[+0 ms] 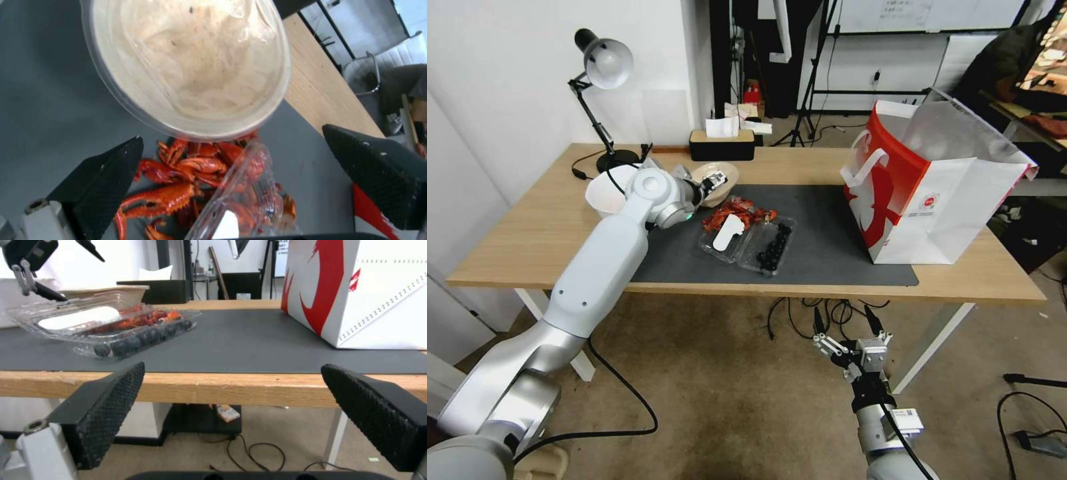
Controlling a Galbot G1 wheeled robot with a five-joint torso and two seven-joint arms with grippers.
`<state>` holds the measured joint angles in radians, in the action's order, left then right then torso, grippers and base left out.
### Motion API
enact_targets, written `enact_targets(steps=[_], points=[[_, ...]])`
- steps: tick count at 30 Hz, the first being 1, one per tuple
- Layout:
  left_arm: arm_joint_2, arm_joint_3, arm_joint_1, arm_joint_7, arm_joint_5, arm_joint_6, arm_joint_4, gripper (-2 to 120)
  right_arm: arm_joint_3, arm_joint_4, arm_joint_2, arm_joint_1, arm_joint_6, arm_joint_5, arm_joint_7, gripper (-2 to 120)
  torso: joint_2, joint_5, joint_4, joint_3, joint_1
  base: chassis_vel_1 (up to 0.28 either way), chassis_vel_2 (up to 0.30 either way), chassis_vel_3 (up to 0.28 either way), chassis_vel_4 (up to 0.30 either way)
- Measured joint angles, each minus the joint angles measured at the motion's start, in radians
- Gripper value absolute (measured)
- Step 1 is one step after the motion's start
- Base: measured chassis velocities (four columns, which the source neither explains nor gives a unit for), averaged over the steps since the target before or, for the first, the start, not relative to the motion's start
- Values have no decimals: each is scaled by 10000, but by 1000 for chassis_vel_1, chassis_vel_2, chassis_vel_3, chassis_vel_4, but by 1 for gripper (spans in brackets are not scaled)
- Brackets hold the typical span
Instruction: Pick up the trash from the table and place it into the takeout bag.
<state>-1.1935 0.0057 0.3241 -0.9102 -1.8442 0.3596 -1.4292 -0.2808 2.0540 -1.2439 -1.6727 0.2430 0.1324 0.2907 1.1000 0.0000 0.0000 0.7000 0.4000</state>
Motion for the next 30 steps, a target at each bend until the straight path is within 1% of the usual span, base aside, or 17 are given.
enact_targets(steps=[7, 11, 14, 22, 24, 25, 28, 29, 30], points=[[-39, -20, 0, 180, 30, -53, 252, 100, -34, 98, -17, -99, 19, -24, -2, 100, 0, -1, 0, 0, 0, 0, 0, 0, 0], [-112, -41, -21, 309, 71, -22, 502, 100, -46, 132, -18, -159, 28, -35, -1, 100, 0, -1, -1, 0, 0, 0, 0, 0, 0], [-202, -138, -23, 470, 233, -142, 735, 100, -48, 163, -17, -193, 33, -48, -1, 100, 0, -1, 0, 0, 0, 0, 0, 0, 0], [-277, -309, -11, 520, 313, -221, 884, 100, -50, 203, -13, -241, 37, -62, -1, 100, 0, -1, 0, 0, 0, 0, 0, 0, 0], [-301, -323, -10, 526, 316, -230, 926, 93, -55, 224, 4, -250, 37, -64, -1, 100, 0, 0, 0, 0, 0, 0, 0, 0, 0], [-301, -323, -10, 526, 316, -230, 926, 93, -55, 224, 4, -250, 37, -64, -1, 100, 0, 0, 0, 0, 0, 0, 0, 0, 0], [-389, -328, -13, 543, 319, -236, 1017, 80, -73, 282, 17, -268, 38, -66, -1, 100, 0, 0, 0, 0, 0, 0, 0, 0, 0], [-435, -329, -21, 553, 335, -236, 1057, 74, -87, 295, 22, -283, 38, -66, -1, 100, 0, -1, 0, 0, 0, 0, 0, 0, 0], [-435, -329, -21, 553, 335, -236, 1057, 74, -87, 295, 22, -283, 38, -66, -1, 100, 0, -1, 0, 0, 0, 0, 0, 0, 0]])
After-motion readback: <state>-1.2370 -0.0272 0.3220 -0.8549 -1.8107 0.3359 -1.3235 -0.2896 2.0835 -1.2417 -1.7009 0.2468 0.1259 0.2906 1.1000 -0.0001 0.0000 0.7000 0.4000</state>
